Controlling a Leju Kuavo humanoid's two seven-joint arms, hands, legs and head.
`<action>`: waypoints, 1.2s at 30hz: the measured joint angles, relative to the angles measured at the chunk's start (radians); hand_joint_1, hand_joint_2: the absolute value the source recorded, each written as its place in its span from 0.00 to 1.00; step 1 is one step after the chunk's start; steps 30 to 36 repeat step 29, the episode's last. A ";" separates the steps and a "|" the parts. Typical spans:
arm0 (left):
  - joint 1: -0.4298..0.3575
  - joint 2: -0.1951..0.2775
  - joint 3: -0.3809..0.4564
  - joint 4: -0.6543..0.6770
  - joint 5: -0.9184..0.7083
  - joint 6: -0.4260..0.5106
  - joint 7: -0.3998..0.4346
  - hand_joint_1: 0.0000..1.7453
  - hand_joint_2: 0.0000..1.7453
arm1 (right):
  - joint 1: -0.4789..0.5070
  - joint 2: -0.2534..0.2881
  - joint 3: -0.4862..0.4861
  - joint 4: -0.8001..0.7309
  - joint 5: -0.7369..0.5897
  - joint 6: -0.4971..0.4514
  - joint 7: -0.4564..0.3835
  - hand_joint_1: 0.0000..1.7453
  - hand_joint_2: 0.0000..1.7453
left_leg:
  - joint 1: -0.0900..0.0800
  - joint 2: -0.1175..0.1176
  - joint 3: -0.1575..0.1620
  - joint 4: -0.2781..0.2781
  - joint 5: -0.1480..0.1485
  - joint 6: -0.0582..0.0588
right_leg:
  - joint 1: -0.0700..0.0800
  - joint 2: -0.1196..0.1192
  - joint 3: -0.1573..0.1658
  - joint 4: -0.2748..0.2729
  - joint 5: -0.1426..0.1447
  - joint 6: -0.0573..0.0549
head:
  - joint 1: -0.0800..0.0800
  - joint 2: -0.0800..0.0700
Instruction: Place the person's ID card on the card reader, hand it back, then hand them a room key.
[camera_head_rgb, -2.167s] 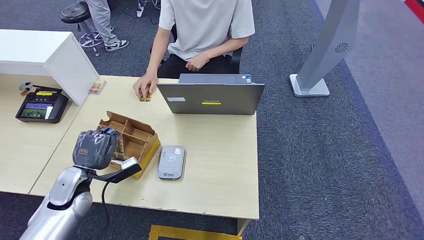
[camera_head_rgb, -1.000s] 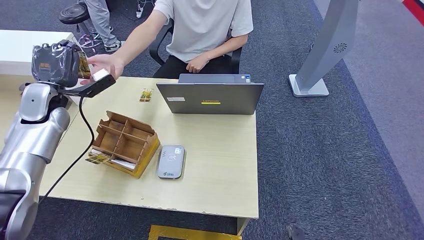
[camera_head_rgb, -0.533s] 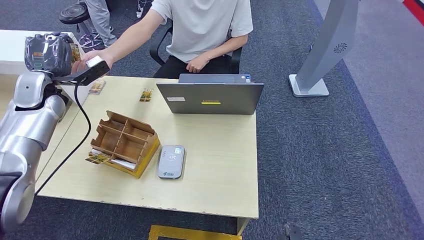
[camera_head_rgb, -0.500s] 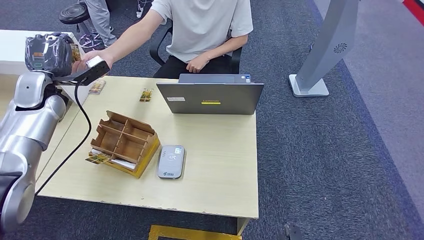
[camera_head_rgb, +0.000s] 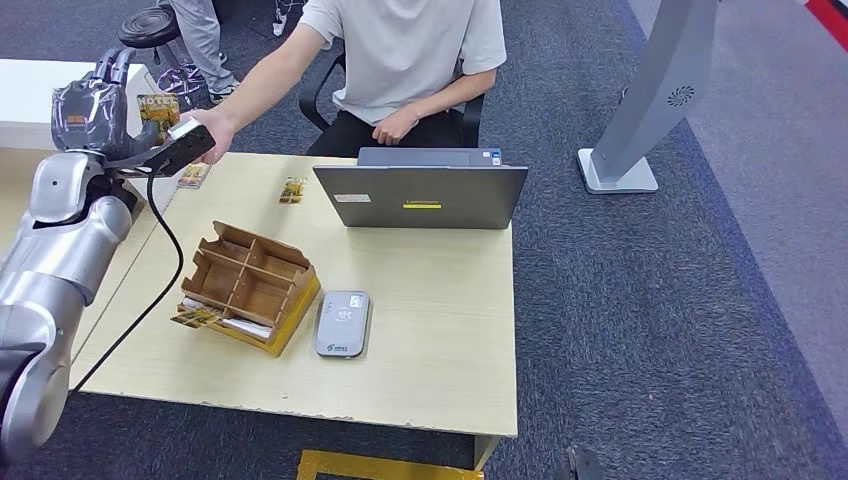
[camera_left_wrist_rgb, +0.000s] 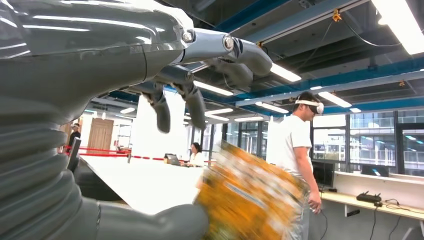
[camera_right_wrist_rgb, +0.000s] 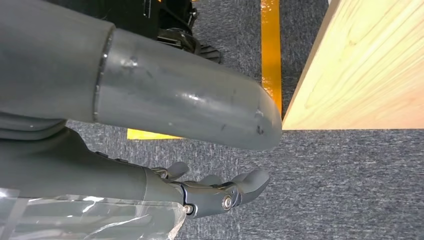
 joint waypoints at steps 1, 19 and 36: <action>0.000 0.000 0.000 0.002 0.003 0.003 -0.003 0.00 1.00 | -0.002 0.000 0.002 0.000 -0.001 0.000 0.000 0.00 0.00 | 0.000 0.000 0.000 0.000 0.000 0.000 | 0.000 0.000 0.000 0.000 0.000 0.000 | 0.000 0.000; 0.019 0.018 0.000 -0.015 0.072 0.009 -0.055 0.00 1.00 | -0.025 0.000 0.027 0.000 -0.033 -0.003 0.000 0.00 0.00 | 0.000 0.000 0.000 0.000 0.000 0.000 | 0.000 0.000 0.000 0.000 0.000 0.000 | 0.000 0.000; 0.417 0.145 0.158 -0.415 0.558 -0.068 -0.231 0.00 1.00 | -0.009 -0.007 0.027 -0.001 -0.100 -0.010 -0.040 0.00 0.00 | -0.001 0.015 0.005 -0.003 -0.004 -0.002 | -0.001 0.015 -0.002 0.000 -0.001 -0.001 | -0.001 0.000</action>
